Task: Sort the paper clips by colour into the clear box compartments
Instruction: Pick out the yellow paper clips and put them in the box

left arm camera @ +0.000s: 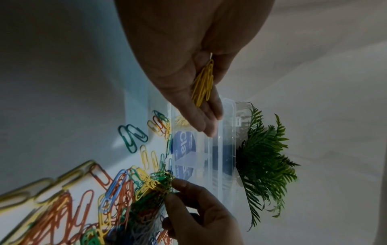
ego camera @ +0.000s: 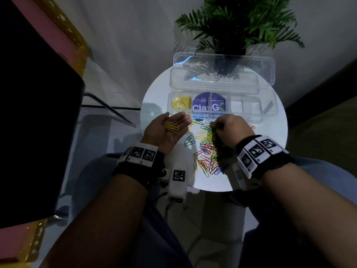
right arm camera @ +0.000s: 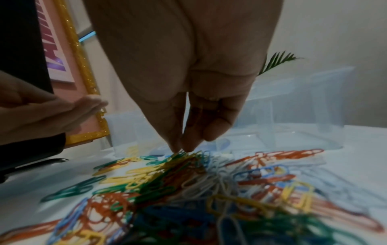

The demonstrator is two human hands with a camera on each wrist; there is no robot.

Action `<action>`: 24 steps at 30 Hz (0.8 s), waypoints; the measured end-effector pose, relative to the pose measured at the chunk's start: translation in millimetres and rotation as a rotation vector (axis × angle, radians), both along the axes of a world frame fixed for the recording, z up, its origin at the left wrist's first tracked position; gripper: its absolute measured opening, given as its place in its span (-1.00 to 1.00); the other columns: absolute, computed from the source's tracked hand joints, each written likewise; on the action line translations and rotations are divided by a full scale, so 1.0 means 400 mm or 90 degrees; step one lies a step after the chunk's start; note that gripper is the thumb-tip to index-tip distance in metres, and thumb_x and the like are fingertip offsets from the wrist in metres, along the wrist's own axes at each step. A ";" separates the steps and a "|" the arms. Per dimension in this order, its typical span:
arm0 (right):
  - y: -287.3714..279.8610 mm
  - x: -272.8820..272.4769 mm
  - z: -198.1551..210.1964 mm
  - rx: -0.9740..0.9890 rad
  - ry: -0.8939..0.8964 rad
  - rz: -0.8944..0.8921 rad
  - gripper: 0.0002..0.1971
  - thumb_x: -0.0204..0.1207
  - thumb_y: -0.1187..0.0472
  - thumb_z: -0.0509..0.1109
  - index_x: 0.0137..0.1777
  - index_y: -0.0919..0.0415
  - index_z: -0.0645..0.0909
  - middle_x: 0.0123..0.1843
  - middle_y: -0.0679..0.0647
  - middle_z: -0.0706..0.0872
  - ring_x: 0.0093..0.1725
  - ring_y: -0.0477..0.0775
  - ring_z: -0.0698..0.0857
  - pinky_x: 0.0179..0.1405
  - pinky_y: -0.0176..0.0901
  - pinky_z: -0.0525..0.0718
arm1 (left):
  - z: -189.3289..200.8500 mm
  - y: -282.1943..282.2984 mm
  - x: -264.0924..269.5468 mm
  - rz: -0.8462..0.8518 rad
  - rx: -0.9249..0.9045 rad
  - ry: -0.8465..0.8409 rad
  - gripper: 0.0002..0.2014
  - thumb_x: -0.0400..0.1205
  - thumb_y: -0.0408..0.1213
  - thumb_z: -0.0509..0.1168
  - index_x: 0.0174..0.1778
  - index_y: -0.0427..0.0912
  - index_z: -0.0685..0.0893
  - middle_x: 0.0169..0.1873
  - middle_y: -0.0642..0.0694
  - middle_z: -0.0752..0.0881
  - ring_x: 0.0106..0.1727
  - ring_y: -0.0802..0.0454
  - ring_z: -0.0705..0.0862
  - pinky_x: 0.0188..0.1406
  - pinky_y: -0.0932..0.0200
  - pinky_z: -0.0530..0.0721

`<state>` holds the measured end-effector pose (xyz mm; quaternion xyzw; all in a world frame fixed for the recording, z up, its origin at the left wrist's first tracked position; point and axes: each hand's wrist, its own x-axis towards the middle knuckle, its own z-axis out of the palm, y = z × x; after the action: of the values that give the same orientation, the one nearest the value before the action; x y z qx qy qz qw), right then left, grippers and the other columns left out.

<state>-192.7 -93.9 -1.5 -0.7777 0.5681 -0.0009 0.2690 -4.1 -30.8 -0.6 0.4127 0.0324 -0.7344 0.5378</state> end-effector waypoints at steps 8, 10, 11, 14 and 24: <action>0.032 0.047 -0.005 0.014 0.050 0.131 -0.66 0.51 0.03 0.39 0.28 0.02 0.62 0.23 0.11 0.58 0.26 0.15 0.59 0.19 -0.07 0.54 | 0.003 -0.003 -0.006 -0.009 0.012 -0.010 -0.37 0.74 -0.17 -0.08 -0.37 -0.34 0.83 -0.27 -0.21 0.82 -0.26 -0.02 0.82 -0.17 0.19 0.76; 0.032 0.063 -0.014 0.003 0.076 0.134 -0.68 0.49 0.04 0.41 0.23 0.04 0.65 0.21 0.10 0.56 0.23 0.17 0.61 0.15 -0.06 0.56 | 0.004 -0.002 -0.008 -0.010 0.015 -0.009 -0.37 0.74 -0.17 -0.08 -0.36 -0.35 0.83 -0.26 -0.22 0.82 -0.25 -0.03 0.82 -0.14 0.18 0.75; 0.032 0.068 -0.018 -0.008 0.078 0.134 -0.72 0.49 0.06 0.41 0.18 0.07 0.68 0.19 0.11 0.55 0.20 0.19 0.62 0.10 -0.06 0.57 | 0.003 -0.002 -0.007 -0.010 0.018 -0.009 -0.37 0.75 -0.17 -0.08 -0.36 -0.35 0.83 -0.25 -0.22 0.82 -0.24 -0.03 0.82 -0.12 0.18 0.75; 0.031 0.081 -0.019 -0.023 0.076 0.130 -0.80 0.52 0.15 0.36 0.08 0.14 0.71 0.16 0.13 0.55 0.12 0.22 0.65 0.03 -0.05 0.61 | 0.004 -0.004 -0.006 -0.012 0.020 -0.012 -0.37 0.75 -0.16 -0.08 -0.36 -0.34 0.83 -0.25 -0.21 0.82 -0.24 -0.02 0.82 -0.10 0.17 0.75; 0.015 0.083 -0.035 0.064 0.056 0.148 -0.84 0.55 0.24 0.32 0.07 0.28 0.62 0.11 0.17 0.51 0.01 0.19 0.64 0.00 -0.15 0.50 | 0.005 -0.002 -0.002 -0.008 0.012 0.000 -0.35 0.75 -0.18 -0.09 -0.37 -0.36 0.82 -0.28 -0.24 0.81 -0.27 -0.05 0.82 -0.14 0.14 0.75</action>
<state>-159.5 -87.8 -15.6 -0.8232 0.4846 0.0926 0.2808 -4.8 -31.8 1.5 0.4181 0.0366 -0.7375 0.5290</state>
